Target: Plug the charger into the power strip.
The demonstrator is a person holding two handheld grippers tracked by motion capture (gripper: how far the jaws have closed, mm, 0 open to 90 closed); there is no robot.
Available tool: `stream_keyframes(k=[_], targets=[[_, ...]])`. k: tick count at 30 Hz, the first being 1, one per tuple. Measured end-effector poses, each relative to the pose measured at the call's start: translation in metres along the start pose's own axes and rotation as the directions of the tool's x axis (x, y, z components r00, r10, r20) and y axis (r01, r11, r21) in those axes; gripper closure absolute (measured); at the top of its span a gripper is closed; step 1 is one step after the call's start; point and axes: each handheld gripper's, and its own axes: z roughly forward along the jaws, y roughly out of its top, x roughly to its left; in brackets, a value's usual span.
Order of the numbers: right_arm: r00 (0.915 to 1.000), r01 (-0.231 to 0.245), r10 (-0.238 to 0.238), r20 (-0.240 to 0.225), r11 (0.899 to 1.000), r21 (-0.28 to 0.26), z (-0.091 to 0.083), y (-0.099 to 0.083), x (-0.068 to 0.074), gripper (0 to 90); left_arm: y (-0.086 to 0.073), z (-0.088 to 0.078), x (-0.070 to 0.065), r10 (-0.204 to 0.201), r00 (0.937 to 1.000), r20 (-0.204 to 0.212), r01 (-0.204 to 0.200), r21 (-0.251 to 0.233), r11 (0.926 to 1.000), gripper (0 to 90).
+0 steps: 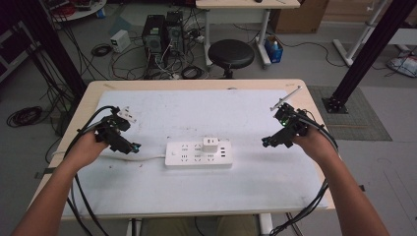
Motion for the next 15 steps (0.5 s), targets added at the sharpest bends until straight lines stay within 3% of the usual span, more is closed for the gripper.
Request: stream_keyframes(k=[10,15], targets=[[0.9999,-0.011,0.011,-0.011,1.0,0.002,0.005,-0.0074,0.0008,0.7,-0.003,-0.0011,-0.0031,-0.023,0.9997,-0.01,0.022,-0.014,0.9996,19.5],[0.9999,-0.008,0.008,-0.014,1.0,0.003,0.0067,-0.0091,0.0011,0.7,-0.0047,0.001,-0.0034,-0.017,0.9998,-0.009,0.017,0.003,0.9999,19.5]])
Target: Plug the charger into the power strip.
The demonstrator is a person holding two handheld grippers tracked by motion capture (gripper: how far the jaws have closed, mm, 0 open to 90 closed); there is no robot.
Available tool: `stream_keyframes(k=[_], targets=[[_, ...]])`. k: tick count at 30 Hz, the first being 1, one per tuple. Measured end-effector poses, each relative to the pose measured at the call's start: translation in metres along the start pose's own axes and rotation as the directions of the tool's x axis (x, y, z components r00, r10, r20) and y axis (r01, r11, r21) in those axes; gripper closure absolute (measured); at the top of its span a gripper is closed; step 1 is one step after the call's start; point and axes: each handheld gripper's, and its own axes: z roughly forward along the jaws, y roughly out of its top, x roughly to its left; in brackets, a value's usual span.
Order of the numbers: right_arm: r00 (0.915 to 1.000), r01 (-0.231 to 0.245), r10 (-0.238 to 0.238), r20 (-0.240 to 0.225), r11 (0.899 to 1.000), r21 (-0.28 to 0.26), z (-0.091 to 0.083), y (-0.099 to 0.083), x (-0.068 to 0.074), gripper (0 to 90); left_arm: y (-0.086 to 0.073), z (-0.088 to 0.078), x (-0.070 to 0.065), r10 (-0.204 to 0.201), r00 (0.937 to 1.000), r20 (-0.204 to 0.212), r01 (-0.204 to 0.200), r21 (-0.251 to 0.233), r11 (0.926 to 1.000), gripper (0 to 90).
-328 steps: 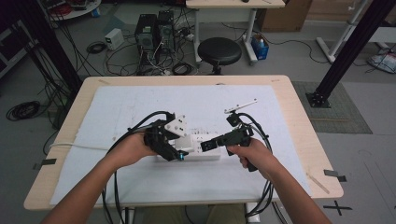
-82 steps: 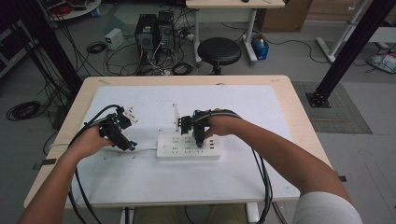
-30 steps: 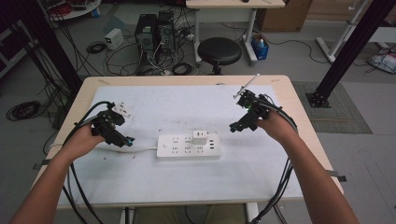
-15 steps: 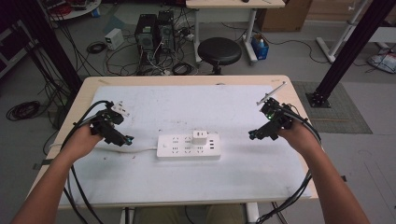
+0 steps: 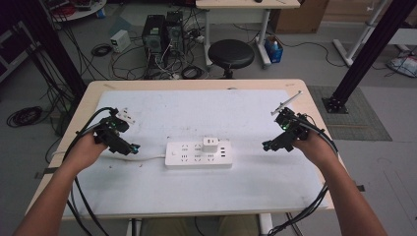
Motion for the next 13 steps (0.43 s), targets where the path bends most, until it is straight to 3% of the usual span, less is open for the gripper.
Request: stream_keyframes(k=[13], targets=[[0.9991,-0.037,0.037,-0.02,0.999,-0.001,0.014,-0.017,0.001,0.7,-0.012,0.006,0.003,-0.035,0.9993,-0.013,0.034,-0.025,0.9991,19.4]])
